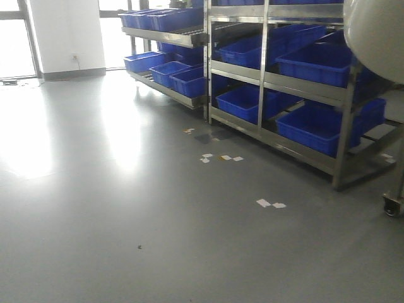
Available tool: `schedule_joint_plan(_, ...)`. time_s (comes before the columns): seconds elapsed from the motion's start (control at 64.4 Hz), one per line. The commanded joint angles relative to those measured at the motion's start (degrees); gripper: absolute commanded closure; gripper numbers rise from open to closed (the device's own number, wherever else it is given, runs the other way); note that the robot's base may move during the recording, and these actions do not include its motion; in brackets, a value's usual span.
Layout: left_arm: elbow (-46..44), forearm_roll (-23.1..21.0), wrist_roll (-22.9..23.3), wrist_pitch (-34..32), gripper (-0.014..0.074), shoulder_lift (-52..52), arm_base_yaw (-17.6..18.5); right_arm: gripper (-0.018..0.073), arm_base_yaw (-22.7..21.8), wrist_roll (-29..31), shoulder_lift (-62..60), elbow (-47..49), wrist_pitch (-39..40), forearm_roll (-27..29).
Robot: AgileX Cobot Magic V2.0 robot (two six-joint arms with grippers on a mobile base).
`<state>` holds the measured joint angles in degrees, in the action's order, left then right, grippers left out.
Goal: Move white bin to right shelf second layer
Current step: 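Drive along the blue crate racks toward the roller shelf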
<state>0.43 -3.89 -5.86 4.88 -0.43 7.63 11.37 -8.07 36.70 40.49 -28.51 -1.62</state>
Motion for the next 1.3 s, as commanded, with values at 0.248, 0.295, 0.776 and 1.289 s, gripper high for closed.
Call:
schedule_joint_plan(0.248, 2.1, -0.3, 0.1, -4.9, 0.0512, -0.8, 0.2, 0.051, -0.3, 0.0, 0.2, 1.8, 5.3, 0.1)
schedule_joint_plan(0.295, 2.1, -0.3, 0.1, -4.9, 0.0512, -0.8, 0.2, 0.051, -0.3, 0.0, 0.2, 1.8, 5.3, 0.1)
schedule_joint_plan(0.776, 2.1, -0.3, 0.1, -4.9, 0.0512, -0.8, 0.2, 0.051, -0.3, 0.0, 0.2, 1.8, 5.3, 0.1)
schedule_joint_plan(1.289, 2.1, -0.3, 0.1, -4.9, 0.0512, -0.8, 0.2, 0.051, -0.3, 0.0, 0.2, 1.8, 5.3, 0.1)
